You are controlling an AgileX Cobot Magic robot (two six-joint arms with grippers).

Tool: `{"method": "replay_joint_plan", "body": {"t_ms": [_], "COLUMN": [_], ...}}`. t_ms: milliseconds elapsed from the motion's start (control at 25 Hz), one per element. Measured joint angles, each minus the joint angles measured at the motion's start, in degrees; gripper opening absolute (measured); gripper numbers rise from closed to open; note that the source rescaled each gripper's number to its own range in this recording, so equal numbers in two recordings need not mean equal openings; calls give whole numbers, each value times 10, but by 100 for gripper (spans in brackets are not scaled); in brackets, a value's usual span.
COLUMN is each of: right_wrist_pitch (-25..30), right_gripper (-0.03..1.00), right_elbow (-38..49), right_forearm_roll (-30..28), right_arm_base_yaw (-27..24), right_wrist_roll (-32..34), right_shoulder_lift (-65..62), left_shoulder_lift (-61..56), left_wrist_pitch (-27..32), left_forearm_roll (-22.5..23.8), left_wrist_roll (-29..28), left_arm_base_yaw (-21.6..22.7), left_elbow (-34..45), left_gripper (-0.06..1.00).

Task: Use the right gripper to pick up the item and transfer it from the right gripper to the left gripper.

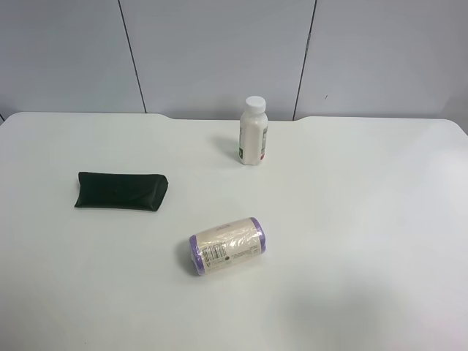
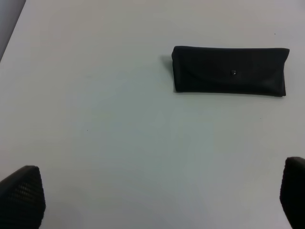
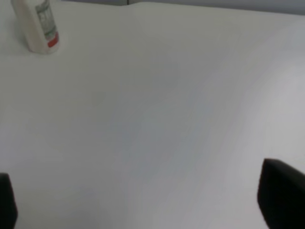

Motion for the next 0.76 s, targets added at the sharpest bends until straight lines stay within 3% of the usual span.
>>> {"method": "replay_joint_plan", "body": {"t_ms": [200, 760], "right_wrist_pitch": [0, 0], "right_gripper": [100, 100], "right_elbow": [0, 0], "right_forearm_roll": [0, 0], "right_arm_base_yaw": [-38, -40], "right_wrist_roll": [0, 0], "right_shoulder_lift": [0, 0], "left_shoulder_lift": [0, 0], "left_wrist_pitch": [0, 0], "left_forearm_roll": [0, 1], "left_wrist_roll": [0, 0], "left_arm_base_yaw": [0, -3], "left_elbow": [0, 0], "left_gripper": [100, 100]}}
